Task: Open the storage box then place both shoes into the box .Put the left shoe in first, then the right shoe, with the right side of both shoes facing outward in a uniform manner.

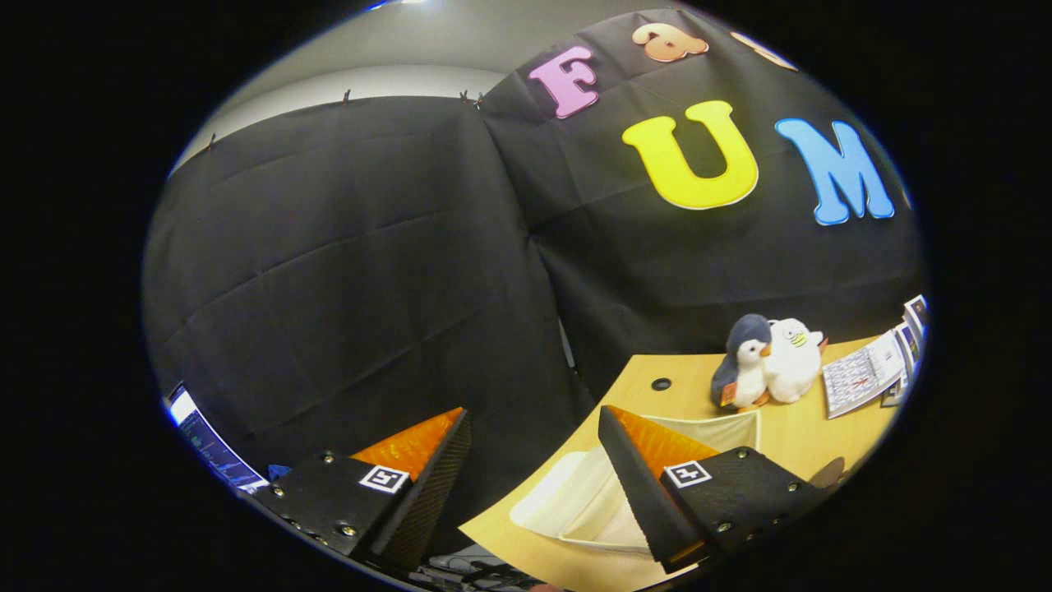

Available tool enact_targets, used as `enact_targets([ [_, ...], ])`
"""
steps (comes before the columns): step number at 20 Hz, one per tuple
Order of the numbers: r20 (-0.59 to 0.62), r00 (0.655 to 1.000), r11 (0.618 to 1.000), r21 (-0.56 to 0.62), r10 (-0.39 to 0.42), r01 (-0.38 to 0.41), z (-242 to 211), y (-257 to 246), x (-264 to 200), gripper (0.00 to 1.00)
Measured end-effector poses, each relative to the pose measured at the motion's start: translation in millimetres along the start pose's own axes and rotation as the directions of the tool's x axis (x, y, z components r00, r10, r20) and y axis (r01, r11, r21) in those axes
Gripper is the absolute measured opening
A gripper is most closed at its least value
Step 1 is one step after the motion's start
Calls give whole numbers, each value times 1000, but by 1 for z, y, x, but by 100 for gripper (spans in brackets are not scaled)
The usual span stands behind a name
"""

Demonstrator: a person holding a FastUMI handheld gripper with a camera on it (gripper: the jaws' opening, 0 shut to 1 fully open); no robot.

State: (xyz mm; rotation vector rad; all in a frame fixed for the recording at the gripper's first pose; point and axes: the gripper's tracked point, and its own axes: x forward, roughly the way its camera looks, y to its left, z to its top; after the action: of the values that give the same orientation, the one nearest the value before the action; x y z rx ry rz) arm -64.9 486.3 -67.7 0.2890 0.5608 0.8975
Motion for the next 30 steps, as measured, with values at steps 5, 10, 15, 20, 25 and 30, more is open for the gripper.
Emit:
enact_targets([
  [5,41,991,990,-54,-126,129,9,-67,-38,97],
  [10,57,968,967,-60,-243,247,7,-135,-73,97],
  [15,53,932,932,-42,-359,361,1,-197,-110,98],
  [20,27,896,894,-60,-442,443,-20,-251,-133,97],
  [25,-17,865,864,-69,-501,499,-49,-293,-150,98],
  [30,-120,844,852,-56,-523,520,-100,-325,-160,98],
])
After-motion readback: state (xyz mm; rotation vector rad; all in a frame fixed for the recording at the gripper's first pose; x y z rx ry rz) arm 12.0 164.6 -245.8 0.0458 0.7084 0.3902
